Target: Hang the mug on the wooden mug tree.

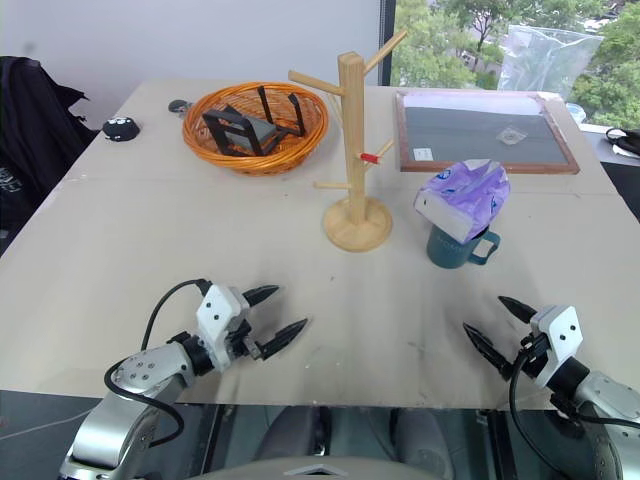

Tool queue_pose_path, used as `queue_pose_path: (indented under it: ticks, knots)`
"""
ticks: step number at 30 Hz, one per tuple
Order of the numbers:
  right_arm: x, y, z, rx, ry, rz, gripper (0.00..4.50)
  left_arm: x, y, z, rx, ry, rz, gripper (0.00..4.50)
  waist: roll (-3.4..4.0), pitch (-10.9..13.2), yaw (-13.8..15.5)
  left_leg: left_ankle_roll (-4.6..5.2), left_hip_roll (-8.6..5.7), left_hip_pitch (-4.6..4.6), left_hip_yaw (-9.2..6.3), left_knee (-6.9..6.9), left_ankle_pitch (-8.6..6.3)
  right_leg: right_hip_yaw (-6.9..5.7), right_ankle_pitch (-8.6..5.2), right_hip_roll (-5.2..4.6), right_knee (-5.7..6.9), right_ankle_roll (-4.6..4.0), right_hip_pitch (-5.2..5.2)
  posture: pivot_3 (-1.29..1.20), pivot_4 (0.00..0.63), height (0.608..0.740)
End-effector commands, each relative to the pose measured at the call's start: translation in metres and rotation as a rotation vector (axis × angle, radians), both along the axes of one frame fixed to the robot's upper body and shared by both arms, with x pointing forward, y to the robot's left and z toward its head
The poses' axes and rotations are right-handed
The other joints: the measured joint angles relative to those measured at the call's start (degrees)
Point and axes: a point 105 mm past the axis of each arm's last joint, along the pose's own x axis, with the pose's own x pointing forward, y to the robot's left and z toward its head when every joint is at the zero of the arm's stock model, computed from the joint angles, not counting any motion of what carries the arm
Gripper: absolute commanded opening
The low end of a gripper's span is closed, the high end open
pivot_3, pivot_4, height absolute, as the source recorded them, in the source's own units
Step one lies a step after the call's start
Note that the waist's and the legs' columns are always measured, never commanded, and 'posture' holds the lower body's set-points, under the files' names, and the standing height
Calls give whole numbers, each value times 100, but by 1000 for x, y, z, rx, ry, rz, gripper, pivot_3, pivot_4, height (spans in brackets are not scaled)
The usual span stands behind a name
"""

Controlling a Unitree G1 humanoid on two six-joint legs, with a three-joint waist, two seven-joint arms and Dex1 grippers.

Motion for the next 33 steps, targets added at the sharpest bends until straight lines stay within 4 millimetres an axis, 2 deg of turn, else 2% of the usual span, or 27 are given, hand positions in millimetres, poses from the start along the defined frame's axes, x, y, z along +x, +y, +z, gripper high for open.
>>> queue_pose_path:
  ticks: [1,22,25,29,31,33]
  knots:
    - [1,-7,11,-27,-51,-14,4469,0,-3,6,5,-34,-25,4500,0,0,0,0,0,0,0,0,0,0,0,0,0,0,0,0,150,737]
    - [-1,-10,17,-42,-70,-37,4469,5,-6,11,-16,-56,-55,4500,0,0,2,0,-1,0,0,0,0,0,0,0,0,0,0,0,150,737]
    - [2,-8,36,-96,-122,-11,4469,5,-6,17,-16,-78,-80,4500,3,2,0,0,-1,0,1,0,0,1,0,0,0,0,0,0,150,737]
    - [12,-3,96,-158,-261,19,4469,12,-8,39,-41,-121,-128,4500,4,3,0,0,-1,1,1,3,0,1,1,0,2,1,1,0,150,737]
    - [20,7,122,-192,-331,49,4469,13,-18,54,-73,-144,-191,4500,1,2,-10,0,-1,1,-3,4,0,-1,1,3,4,1,2,0,150,737]
    - [31,22,140,-220,-381,86,4469,13,-30,71,-120,-165,-260,4500,-1,1,-12,0,-1,0,-4,4,0,-1,1,6,4,1,2,0,150,737]
